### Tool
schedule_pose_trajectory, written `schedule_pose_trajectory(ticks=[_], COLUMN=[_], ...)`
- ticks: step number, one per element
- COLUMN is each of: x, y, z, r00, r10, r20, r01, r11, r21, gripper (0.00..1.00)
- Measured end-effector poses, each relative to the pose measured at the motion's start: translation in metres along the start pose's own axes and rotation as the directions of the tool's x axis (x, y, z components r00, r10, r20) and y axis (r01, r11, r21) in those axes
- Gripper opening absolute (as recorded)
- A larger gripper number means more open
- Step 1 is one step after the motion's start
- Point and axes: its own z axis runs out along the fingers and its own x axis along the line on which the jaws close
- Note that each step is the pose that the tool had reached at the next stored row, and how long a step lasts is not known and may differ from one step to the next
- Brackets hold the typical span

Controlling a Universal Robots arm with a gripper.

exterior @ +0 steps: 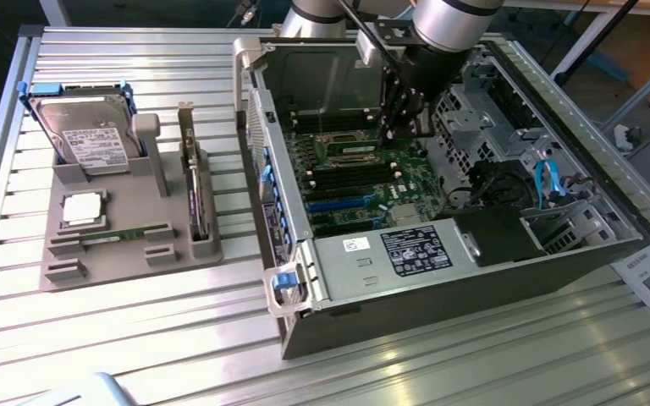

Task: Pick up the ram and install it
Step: 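Insert the ram into the slot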

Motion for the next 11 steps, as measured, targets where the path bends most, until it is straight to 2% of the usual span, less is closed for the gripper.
schedule_pose_trajectory(ticks=[11], x=[0.0001], y=[0.0000], z=[0.0014], r00=[0.9999], r10=[-0.014], r20=[-0.0005], r01=[0.014], r11=[0.9999], r21=[-0.0009], gripper=[0.12])
